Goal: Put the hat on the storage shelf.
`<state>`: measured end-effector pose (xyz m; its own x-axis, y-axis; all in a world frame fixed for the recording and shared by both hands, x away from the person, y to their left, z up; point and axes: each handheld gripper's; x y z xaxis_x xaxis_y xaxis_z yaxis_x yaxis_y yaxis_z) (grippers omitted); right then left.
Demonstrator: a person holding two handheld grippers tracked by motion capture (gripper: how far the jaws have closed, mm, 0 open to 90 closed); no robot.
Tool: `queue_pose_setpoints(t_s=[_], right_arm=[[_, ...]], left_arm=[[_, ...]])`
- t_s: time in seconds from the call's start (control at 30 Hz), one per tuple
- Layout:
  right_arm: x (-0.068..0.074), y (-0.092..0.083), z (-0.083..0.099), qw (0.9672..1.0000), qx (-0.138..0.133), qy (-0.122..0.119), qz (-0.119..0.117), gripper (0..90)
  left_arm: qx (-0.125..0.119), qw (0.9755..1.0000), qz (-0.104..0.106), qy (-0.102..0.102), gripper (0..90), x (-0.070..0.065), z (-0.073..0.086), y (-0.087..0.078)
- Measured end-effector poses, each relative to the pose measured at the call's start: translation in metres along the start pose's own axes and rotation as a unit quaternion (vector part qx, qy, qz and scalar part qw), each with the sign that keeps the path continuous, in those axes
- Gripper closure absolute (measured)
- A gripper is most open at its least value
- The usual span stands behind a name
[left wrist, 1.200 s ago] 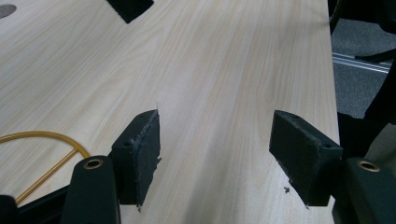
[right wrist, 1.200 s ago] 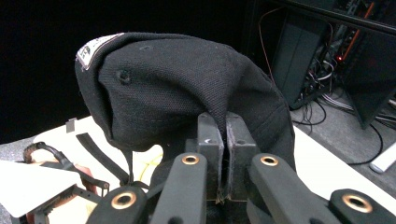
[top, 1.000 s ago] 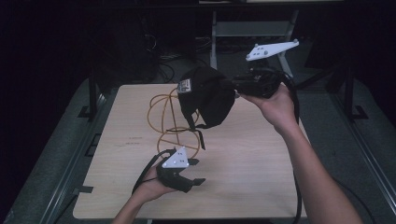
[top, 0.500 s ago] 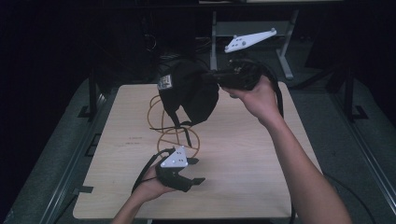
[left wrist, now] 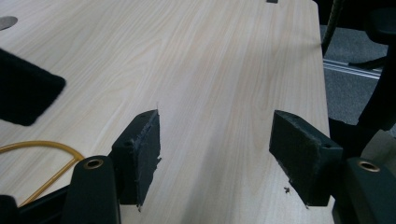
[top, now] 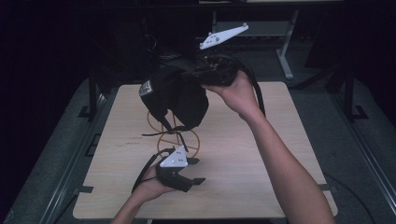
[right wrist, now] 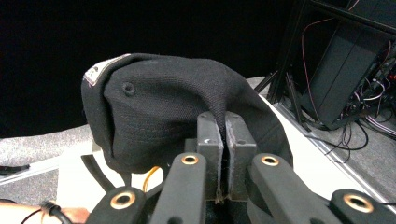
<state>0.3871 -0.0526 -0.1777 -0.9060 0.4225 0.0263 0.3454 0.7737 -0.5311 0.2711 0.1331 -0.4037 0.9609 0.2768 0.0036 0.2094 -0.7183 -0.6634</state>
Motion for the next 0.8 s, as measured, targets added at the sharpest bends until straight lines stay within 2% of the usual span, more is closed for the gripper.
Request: queue_pose_setpoints(t_s=[0.17,0.27,0.3,0.53,0.8], right_arm=[[-0.001,0.009,-0.004,1.0,0.0,0.002,-0.005,86.3],[0.0,0.018,-0.007,1.0,0.003,0.006,-0.004,86.1],[0.0,0.021,-0.008,1.0,0.007,0.004,-0.002,85.9],[0.0,0.038,-0.012,0.9998,0.011,0.008,-0.011,85.7],[-0.002,0.056,-0.016,0.9996,0.018,0.011,-0.019,84.7]], left_arm=[[0.002,1.0,0.001,0.0,33.5,0.0,0.001,0.001],[0.004,0.9999,0.003,0.009,33.5,-0.001,0.0,0.002],[0.004,1.0,0.005,0.003,33.4,-0.002,0.0,0.003],[0.004,0.9999,0.008,0.006,33.4,-0.004,-0.002,0.004],[0.009,0.9998,0.011,0.017,33.4,-0.006,-0.004,0.008]])
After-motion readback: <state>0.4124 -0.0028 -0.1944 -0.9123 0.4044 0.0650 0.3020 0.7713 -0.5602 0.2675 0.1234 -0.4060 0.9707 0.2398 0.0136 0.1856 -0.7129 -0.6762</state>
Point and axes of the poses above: each handheld gripper's, and its own axes: y roughly forward along the jaws, z roughly out of its underside, x roughly to its left, and after that the axes turned 6 degrees about x, right-handed
